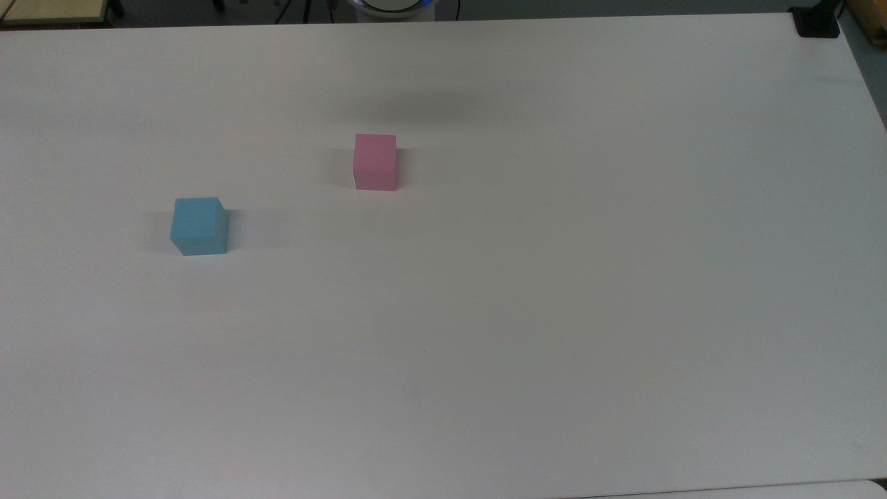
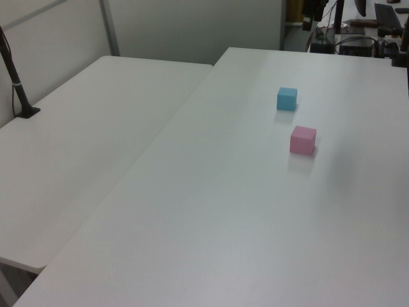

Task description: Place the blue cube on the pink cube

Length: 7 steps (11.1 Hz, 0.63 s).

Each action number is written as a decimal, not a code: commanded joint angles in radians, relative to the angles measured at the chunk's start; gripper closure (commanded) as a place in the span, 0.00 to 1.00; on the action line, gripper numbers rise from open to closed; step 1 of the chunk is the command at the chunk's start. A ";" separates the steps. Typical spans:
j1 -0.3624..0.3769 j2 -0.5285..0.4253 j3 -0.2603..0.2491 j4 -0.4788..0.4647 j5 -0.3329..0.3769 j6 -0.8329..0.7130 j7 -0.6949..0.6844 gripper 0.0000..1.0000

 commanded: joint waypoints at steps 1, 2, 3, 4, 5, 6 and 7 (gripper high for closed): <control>0.007 -0.007 0.004 -0.006 0.002 -0.006 -0.004 0.00; 0.007 -0.008 0.007 -0.006 0.002 -0.006 -0.003 0.00; 0.007 -0.007 0.012 -0.006 0.002 -0.006 -0.003 0.00; 0.007 -0.007 0.012 -0.008 0.002 -0.006 -0.003 0.00; 0.007 -0.005 0.016 -0.008 0.002 -0.005 -0.003 0.00; 0.006 -0.005 0.024 -0.008 0.002 -0.003 -0.003 0.00; 0.006 -0.004 0.024 -0.008 0.000 -0.002 -0.003 0.00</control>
